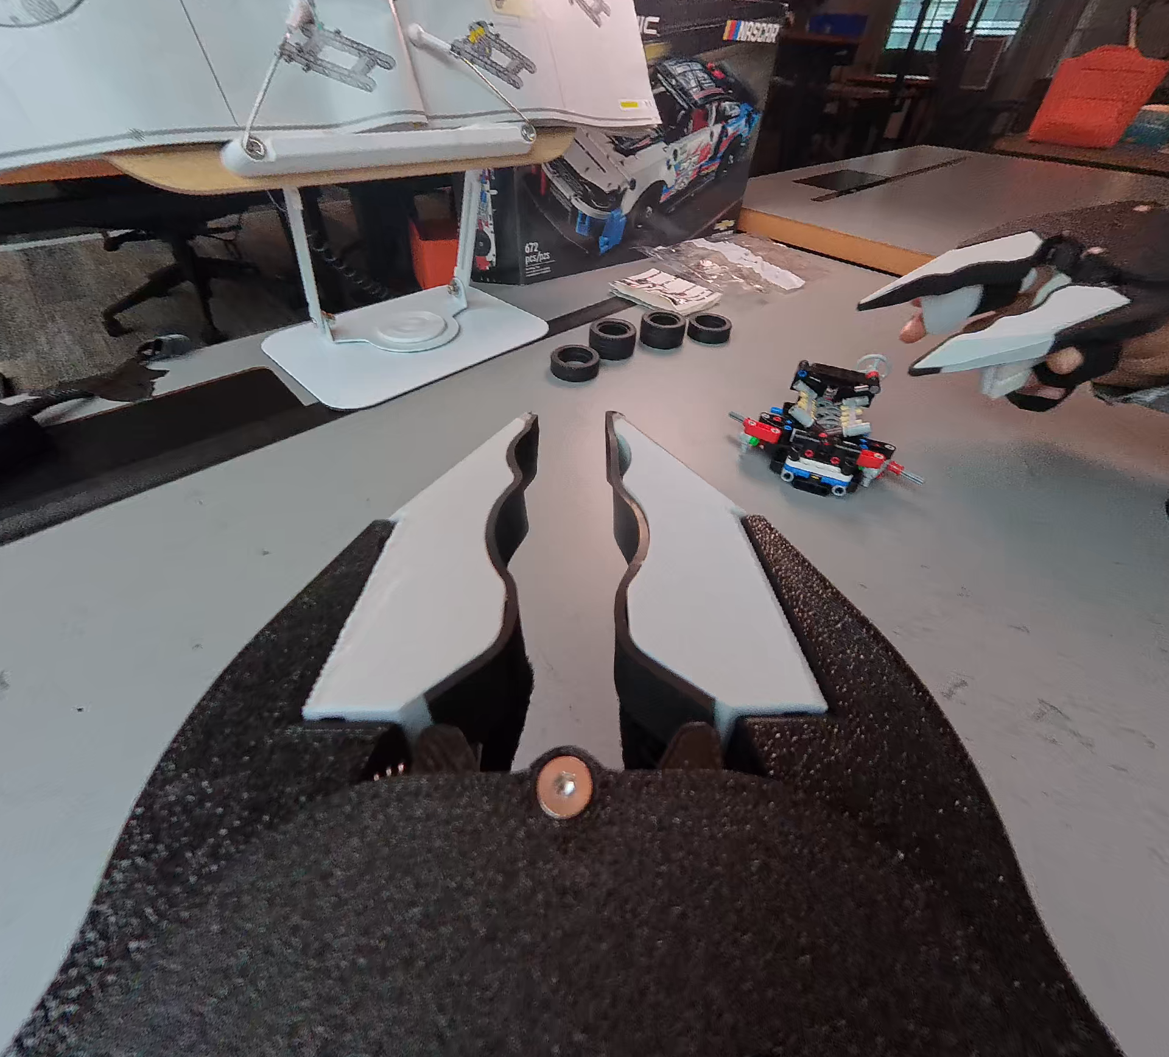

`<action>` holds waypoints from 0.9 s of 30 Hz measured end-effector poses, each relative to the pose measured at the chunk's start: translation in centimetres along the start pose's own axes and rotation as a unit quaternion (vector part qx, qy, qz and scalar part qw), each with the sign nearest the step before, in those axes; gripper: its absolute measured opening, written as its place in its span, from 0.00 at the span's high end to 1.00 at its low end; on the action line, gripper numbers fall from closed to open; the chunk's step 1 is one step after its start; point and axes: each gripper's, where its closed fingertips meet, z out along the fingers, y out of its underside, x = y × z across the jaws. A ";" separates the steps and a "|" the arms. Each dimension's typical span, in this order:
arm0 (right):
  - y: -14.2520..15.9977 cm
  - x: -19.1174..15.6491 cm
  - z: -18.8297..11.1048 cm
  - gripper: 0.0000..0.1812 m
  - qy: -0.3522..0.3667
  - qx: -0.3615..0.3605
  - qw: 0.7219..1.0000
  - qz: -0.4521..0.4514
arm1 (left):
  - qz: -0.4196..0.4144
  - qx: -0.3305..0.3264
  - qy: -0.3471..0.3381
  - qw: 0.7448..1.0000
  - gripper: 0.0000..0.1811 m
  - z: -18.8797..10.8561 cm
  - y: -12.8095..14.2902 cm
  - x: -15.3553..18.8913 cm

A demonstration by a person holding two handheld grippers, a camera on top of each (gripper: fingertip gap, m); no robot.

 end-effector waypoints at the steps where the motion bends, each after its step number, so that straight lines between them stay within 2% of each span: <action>1: -1.9 0.1 -0.3 0.68 0.012 0.041 0.999 0.008 | 0.005 0.003 -0.013 1.000 0.88 0.4 -0.7 -0.8; 4: -7.5 -1.8 -1.6 0.78 0.020 0.167 0.986 0.019 | 0.016 0.015 -0.043 0.999 0.88 2.8 -3.2 -3.7; 7: -10.3 -6.3 -1.4 0.90 -0.004 0.223 0.975 0.015 | 0.038 0.029 -0.071 0.996 0.85 6.7 -6.4 -7.4; 9: -10.6 -9.8 0.0 1.00 -0.025 0.222 0.975 0.011 | 0.057 0.028 -0.093 0.994 0.84 10.0 -8.5 -10.3; 12: -9.9 -14.8 3.0 1.00 -0.065 0.186 0.980 0.015 | 0.077 0.003 -0.112 0.991 0.82 15.5 -10.6 -14.0; 15: -9.0 -17.7 5.5 1.00 -0.081 0.151 0.985 0.003 | 0.102 -0.035 -0.115 0.988 0.79 20.3 -11.0 -16.1; 17: -8.5 -19.3 6.4 0.99 -0.103 0.134 0.986 0.000 | 0.125 -0.064 -0.128 0.982 0.80 22.4 -10.3 -17.1; 19: -7.9 -20.2 7.0 0.99 -0.113 0.126 0.985 -0.013 | 0.154 -0.070 -0.154 0.973 0.88 23.1 -10.1 -18.2; 21: -7.0 -21.0 7.2 0.99 -0.126 0.119 0.984 -0.030 | 0.129 -0.051 -0.149 0.979 0.94 22.9 -10.3 -18.6; 23: -6.3 -21.2 7.2 1.00 -0.132 0.114 0.984 -0.033 | 0.039 -0.010 -0.136 0.990 1.00 21.8 -10.5 -19.4; 24: -6.0 -21.2 7.3 1.00 -0.135 0.110 0.984 -0.030 | -0.015 0.010 -0.130 0.991 1.00 21.1 -10.4 -20.2; 27: -5.8 -21.2 7.4 1.00 -0.147 0.109 0.983 -0.013 | -0.177 0.057 -0.102 0.977 0.98 19.4 -8.9 -21.9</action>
